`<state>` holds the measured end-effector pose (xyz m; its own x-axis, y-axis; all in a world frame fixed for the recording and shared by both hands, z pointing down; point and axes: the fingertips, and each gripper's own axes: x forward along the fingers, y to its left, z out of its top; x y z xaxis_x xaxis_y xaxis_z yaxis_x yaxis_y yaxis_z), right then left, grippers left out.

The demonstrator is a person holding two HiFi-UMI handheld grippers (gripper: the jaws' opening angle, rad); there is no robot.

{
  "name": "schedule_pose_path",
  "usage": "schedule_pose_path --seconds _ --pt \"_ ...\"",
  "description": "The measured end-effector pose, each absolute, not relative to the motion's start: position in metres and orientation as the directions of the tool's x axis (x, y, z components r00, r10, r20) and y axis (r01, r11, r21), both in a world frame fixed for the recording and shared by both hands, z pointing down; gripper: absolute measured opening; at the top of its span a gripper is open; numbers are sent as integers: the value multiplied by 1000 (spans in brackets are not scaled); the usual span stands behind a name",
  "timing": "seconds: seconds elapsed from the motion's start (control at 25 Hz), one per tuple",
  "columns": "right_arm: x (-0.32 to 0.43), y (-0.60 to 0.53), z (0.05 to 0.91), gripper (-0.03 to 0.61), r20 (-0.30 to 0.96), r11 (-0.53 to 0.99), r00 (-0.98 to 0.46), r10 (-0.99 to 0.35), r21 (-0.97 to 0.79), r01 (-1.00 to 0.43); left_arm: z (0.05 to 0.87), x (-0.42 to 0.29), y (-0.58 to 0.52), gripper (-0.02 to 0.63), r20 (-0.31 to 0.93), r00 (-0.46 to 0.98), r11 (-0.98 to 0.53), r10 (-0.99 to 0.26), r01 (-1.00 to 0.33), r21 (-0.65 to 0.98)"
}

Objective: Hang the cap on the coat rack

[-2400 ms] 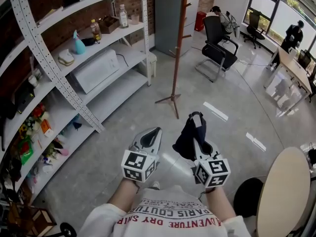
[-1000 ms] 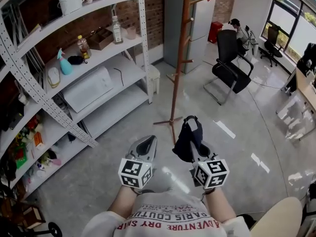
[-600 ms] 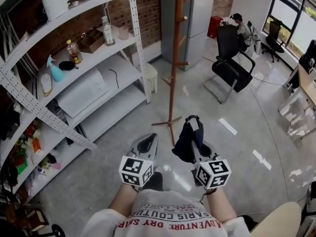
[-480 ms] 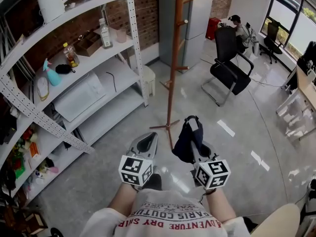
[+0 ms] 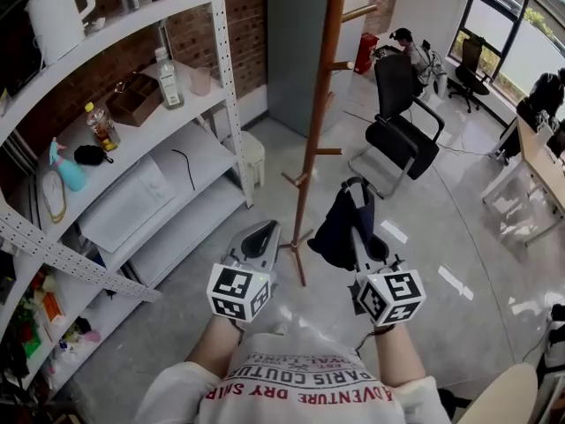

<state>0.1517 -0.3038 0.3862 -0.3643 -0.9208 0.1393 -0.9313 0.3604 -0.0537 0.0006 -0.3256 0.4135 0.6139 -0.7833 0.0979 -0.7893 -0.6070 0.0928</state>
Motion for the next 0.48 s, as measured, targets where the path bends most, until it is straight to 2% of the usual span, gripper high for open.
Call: schedule_pose_path --seconds 0.24,0.48 --pt "149 -354 341 17 67 325 -324 -944 10 -946 415 -14 -363 6 98 624 -615 -775 -781 111" --pt "150 -381 286 18 -22 356 -359 -933 93 -930 419 -13 -374 6 103 604 -594 -790 -796 116"
